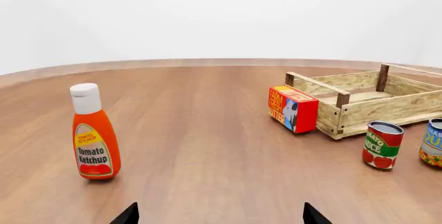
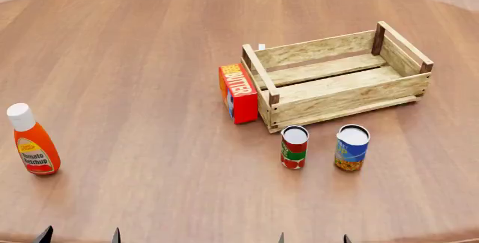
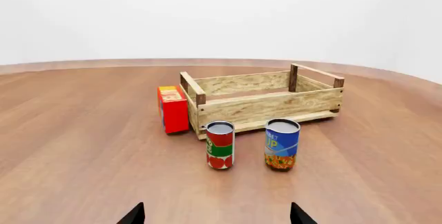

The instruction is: Pick up the tomato sauce, and put it in the wooden tray.

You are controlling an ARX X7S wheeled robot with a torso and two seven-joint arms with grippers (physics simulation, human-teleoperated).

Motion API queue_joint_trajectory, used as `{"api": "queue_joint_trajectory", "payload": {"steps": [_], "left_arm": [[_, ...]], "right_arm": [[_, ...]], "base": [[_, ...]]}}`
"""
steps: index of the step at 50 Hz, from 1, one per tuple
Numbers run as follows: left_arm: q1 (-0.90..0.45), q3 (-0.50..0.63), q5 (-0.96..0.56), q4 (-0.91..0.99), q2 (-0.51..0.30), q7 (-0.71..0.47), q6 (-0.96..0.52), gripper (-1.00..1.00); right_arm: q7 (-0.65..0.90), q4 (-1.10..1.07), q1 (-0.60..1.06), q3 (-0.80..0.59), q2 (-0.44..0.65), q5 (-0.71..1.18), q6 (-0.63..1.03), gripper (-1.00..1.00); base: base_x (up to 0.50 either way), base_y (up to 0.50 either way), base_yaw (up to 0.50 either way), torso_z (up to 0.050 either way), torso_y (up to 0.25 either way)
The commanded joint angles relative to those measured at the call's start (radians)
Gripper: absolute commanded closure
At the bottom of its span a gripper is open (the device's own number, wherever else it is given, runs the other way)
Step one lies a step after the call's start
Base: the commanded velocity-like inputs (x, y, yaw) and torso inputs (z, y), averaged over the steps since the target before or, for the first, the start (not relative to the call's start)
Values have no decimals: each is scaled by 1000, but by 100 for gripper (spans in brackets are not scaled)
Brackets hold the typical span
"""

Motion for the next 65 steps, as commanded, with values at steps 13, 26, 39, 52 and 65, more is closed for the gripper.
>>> {"api": "queue_joint_trajectory", "payload": {"steps": [13,26,39,52,65], "left_arm": [[-5,68,-56,-8,-57,-67,7,-100],[-7,91,-70,-12,-75,-88,10,-100],[-7,108,-86,-7,-91,-101,7,-100],[-9,125,-101,-5,-105,-118,5,-100],[-11,140,-111,-10,-115,-132,10,-100]], "right_arm": [[72,-17,3,-47,45,63,48,-100],[82,3,13,-87,70,75,48,-100],[100,17,22,-109,84,82,47,-100],[114,15,23,-131,100,92,48,-100],[123,13,23,-147,116,104,46,-100]], "base": [[0,0,0,0,0],[0,0,0,0,0],[181,0,0,0,0],[285,0,0,0,0],[320,0,0,0,0]]}}
